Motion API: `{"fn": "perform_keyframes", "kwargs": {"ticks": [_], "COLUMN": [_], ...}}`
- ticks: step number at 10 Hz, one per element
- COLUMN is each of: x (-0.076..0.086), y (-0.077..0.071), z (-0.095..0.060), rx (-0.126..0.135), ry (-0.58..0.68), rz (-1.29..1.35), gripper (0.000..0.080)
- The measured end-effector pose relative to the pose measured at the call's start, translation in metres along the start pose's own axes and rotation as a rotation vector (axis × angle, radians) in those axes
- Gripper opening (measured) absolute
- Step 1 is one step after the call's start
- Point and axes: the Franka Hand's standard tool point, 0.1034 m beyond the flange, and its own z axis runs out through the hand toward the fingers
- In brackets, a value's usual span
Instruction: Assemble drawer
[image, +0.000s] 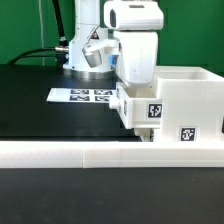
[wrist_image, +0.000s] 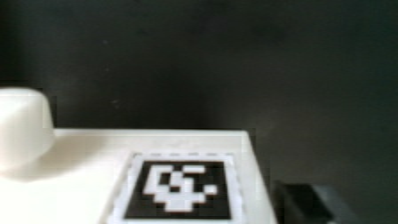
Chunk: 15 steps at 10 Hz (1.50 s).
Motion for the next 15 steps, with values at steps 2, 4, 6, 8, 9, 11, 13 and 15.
{"fn": "perform_keyframes", "kwargs": {"ticks": [2, 4, 6, 8, 9, 11, 13, 15], "x": [0.001, 0.003, 0.000, -0.014, -0.024, -0.032, -0.034, -0.042], "y": [0.002, 0.003, 0.007, 0.013, 0.019, 0.021, 0.021, 0.034], "z": [-0.007, -0.020, -0.038, -0.053, -0.060, -0.061, -0.058, -0.046], "rx": [-0.002, 0.008, 0.025, 0.051, 0.053, 0.051, 0.054, 0.054], "ry": [-0.004, -0.013, -0.030, -0.047, -0.051, -0.054, -0.050, -0.036], "rz": [0.001, 0.007, 0.011, 0.016, 0.027, 0.042, 0.022, -0.012], "gripper": [0.0541, 0.0626, 0.0648, 0.0649, 0.0649, 0.0649, 0.0649, 0.0649]}}
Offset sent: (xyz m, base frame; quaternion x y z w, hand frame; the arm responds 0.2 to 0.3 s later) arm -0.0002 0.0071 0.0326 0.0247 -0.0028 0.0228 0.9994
